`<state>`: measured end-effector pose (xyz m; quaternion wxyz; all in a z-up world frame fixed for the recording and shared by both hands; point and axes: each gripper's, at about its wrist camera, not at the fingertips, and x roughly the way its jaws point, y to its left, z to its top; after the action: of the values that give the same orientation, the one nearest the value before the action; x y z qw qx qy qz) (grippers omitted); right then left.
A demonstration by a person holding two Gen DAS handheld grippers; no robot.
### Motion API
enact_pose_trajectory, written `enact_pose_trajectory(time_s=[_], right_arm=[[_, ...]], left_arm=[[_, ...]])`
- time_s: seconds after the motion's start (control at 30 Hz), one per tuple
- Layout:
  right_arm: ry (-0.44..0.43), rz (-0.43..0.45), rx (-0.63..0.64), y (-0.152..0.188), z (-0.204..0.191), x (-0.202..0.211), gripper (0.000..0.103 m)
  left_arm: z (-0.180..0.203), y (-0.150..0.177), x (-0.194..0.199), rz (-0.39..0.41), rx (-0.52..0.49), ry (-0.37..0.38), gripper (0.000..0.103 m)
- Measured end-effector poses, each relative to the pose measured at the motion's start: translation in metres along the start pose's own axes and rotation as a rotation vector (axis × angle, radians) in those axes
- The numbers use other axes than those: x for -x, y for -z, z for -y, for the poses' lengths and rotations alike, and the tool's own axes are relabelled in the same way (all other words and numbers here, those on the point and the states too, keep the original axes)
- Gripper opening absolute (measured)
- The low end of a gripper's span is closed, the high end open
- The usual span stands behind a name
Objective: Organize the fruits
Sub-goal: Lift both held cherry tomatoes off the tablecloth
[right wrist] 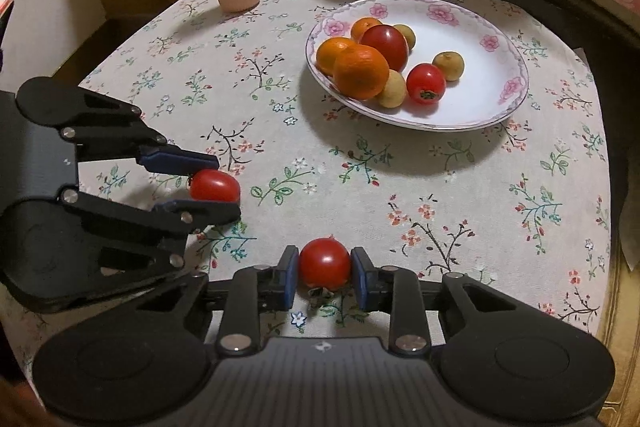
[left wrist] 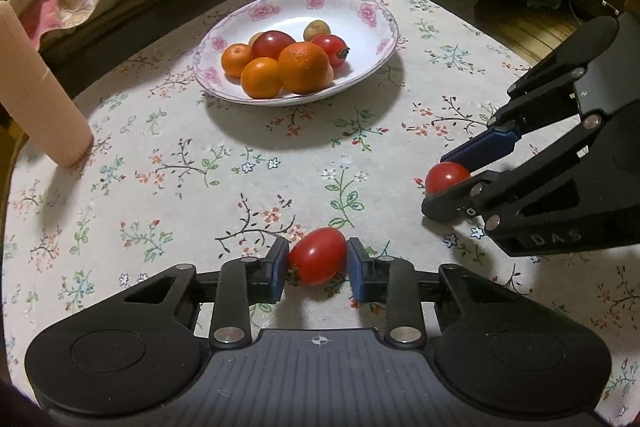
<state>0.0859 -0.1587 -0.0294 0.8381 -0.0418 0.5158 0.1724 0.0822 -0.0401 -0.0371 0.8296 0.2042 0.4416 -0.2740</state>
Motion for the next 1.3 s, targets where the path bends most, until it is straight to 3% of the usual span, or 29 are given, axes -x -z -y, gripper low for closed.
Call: enact_pose_trajectory(time_s=[0.9,1.1,1.3], right_arm=[[-0.025,-0.013,0.006,-0.0015,-0.0044,-0.0011,0.031],[-0.029,-0.014,0.002,-0.0021,-0.0037,-0.0016,0.031],[-0.035,-0.016,0.000,-0.0019,-0.0022,-0.0014,0.031]], left_arm=[[0.0010,-0.0009,0.0002,-0.014,-0.016,0.004,0.039],[0.0005,-0.0011,-0.0005,-0.012,-0.018,0.000,0.043],[-0.0040,-0.0009,-0.0016,-0.016,0.001,-0.019,0.061]])
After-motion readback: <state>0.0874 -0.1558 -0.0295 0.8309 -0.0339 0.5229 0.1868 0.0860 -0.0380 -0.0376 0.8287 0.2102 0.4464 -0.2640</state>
